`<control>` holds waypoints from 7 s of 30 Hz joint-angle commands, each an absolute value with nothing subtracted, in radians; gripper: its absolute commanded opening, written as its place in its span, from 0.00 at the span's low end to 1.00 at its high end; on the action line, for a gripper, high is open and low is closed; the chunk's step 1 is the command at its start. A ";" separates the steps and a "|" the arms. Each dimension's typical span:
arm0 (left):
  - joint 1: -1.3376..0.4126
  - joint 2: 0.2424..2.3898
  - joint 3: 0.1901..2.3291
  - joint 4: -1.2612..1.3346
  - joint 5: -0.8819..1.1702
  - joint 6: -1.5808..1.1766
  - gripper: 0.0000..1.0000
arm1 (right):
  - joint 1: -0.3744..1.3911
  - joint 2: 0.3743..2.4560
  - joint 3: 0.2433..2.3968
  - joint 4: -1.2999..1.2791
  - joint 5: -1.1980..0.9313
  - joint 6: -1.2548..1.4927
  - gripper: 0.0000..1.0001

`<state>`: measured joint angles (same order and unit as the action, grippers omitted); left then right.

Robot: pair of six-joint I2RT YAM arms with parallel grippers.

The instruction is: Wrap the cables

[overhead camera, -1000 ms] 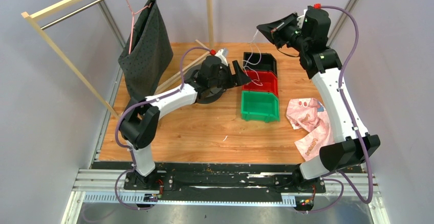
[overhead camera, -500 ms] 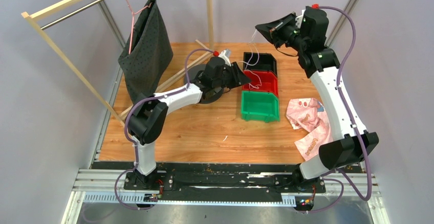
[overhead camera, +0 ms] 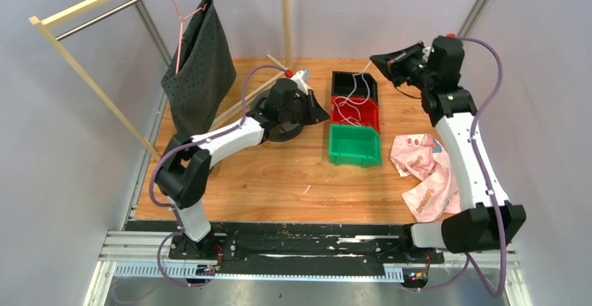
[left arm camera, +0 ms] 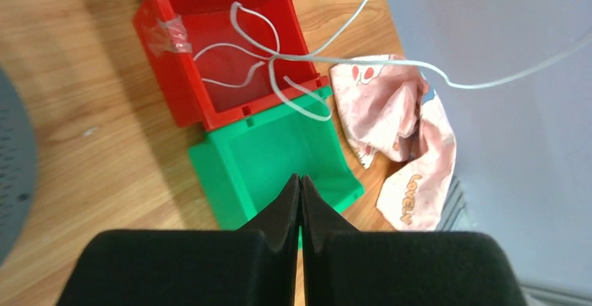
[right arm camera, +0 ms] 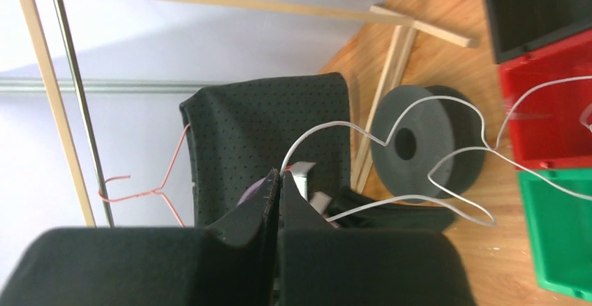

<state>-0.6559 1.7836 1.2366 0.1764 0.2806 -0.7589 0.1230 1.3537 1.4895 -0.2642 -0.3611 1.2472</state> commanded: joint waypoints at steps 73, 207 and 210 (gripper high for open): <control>-0.700 1.936 1.377 0.224 0.258 -0.863 0.00 | 0.176 1.385 1.572 -0.077 -0.426 1.326 0.01; -0.736 1.685 1.350 -0.264 -0.244 -0.305 0.00 | 0.163 1.205 1.268 -0.285 -0.789 0.379 0.01; -0.762 1.694 1.333 -0.231 -0.249 -0.305 0.00 | 0.163 1.200 1.263 -0.286 -0.780 0.379 0.01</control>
<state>-0.7334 1.6825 1.3251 -0.2932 -0.1856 -0.3645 0.1493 1.2110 1.2358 -0.2729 -0.8005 0.3786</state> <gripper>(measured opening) 0.009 0.012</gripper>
